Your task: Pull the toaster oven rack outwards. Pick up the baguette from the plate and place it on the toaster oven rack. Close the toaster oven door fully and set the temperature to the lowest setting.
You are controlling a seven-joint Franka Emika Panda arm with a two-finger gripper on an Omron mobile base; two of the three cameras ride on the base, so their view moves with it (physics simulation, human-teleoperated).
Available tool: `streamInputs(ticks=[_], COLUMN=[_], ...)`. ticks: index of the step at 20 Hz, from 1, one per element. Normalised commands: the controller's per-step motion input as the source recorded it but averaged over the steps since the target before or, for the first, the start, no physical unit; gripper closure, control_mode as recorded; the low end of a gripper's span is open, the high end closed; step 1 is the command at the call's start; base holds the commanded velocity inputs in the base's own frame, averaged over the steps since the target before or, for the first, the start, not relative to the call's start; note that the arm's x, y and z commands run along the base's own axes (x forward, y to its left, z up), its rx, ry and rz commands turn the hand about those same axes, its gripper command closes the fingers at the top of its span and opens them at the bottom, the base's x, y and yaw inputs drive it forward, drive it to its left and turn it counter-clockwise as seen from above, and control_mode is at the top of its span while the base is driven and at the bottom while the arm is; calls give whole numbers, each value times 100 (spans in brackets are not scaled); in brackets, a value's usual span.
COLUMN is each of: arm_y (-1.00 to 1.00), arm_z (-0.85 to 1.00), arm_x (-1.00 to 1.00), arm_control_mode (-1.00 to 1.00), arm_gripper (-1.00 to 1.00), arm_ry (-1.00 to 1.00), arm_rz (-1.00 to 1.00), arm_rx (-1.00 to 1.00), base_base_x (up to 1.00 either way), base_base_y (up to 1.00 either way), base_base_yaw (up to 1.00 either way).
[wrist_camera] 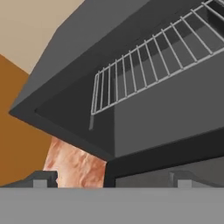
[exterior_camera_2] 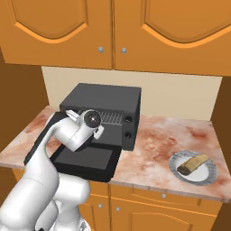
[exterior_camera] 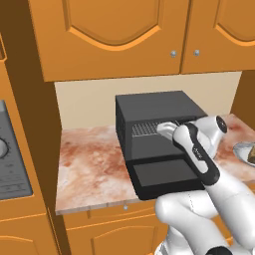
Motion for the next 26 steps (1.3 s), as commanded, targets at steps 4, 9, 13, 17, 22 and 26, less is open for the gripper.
streamInputs(ticks=[4, 9, 13, 17, 22, 26], arm_y=[-7, -34, -21, 0, 0, 1], arm_z=[-24, -1, 0, -11, -20, -12], arm_x=[46, 5, 4, 6, 14, 10], arm_control_mode=[-100, -100, -100, -100, -100, -100], arm_gripper=[-100, -100, -100, -100, -100, -100], arm_ry=[0, 1, 4, 0, -3, 0], arm_rz=[0, 0, 0, 0, -1, 0], arm_rx=[5, 5, 8, 12, 11, 3], base_base_x=[0, 0, 0, 0, 0, 0], base_base_y=[0, 0, 0, 0, 0, 0], base_base_yaw=[0, 0, 0, 0, 0, 0])
